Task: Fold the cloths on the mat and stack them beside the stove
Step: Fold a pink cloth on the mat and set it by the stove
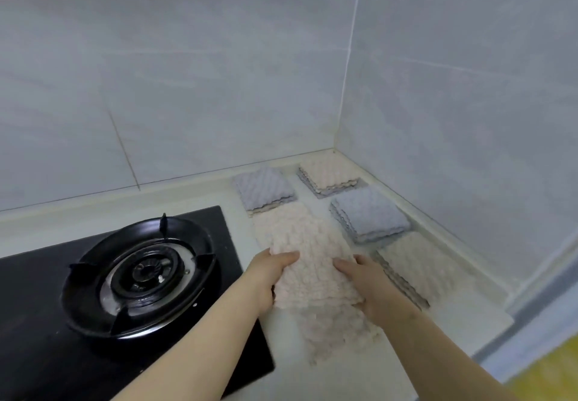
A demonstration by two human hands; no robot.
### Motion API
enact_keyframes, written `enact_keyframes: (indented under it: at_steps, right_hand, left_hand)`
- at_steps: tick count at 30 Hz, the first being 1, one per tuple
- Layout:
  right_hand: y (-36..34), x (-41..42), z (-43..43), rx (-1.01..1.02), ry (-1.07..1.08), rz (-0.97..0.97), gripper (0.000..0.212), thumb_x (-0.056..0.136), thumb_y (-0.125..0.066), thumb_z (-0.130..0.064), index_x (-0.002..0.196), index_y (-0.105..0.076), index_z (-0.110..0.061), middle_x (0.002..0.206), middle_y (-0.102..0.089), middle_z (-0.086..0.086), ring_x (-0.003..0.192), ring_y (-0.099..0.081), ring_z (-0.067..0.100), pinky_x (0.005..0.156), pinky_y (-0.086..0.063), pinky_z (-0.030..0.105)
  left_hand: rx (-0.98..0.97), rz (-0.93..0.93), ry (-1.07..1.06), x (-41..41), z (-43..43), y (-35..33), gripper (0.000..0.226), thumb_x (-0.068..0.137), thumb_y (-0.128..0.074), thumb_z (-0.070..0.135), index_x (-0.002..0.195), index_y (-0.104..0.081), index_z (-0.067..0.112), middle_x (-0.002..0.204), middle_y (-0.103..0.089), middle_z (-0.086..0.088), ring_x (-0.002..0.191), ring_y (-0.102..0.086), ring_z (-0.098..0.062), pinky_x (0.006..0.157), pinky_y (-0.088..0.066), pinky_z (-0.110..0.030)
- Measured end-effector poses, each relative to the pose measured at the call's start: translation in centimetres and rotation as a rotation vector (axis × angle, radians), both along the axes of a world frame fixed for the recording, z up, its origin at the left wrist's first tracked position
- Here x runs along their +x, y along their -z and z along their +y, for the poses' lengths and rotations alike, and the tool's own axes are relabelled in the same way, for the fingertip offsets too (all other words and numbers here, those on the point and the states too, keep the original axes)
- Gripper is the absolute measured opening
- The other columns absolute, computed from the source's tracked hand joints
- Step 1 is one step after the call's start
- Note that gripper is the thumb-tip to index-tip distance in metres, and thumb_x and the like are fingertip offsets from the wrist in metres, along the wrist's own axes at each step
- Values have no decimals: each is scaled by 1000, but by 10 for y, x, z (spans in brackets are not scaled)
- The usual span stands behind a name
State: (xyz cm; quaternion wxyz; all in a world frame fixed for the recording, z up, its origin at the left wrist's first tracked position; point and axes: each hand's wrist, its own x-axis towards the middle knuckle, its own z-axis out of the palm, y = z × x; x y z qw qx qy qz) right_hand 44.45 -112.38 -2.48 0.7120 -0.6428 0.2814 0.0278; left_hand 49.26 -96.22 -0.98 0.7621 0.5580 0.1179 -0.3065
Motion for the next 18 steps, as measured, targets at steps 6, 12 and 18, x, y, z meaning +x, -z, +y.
enact_keyframes:
  at_steps: [6,12,18]
  right_hand:
    - [-2,55,-79,-32,-72,1,17,86,-65,-15,101,-58,-10,99,-65,13,83,-65,29,71,-54,37]
    - [-12,59,-156,-141,-156,37,4,85,-60,-8,88,-58,-11,79,-62,7,64,-59,20,41,-40,16]
    - [-7,44,-206,-276,-131,23,36,75,-67,-19,109,-55,-15,102,-63,7,84,-64,25,68,-55,37]
  left_hand:
    - [-15,-11,-90,37,-77,5,25,88,-61,7,113,-61,3,102,-69,-17,84,-67,-28,64,-57,-36]
    - [1,20,-104,37,-150,12,24,89,-60,6,112,-59,3,90,-69,-11,75,-67,-23,58,-57,-32]
    - [-18,46,-98,14,-203,15,19,88,-62,6,106,-60,10,91,-69,-10,77,-67,-23,54,-56,-30]
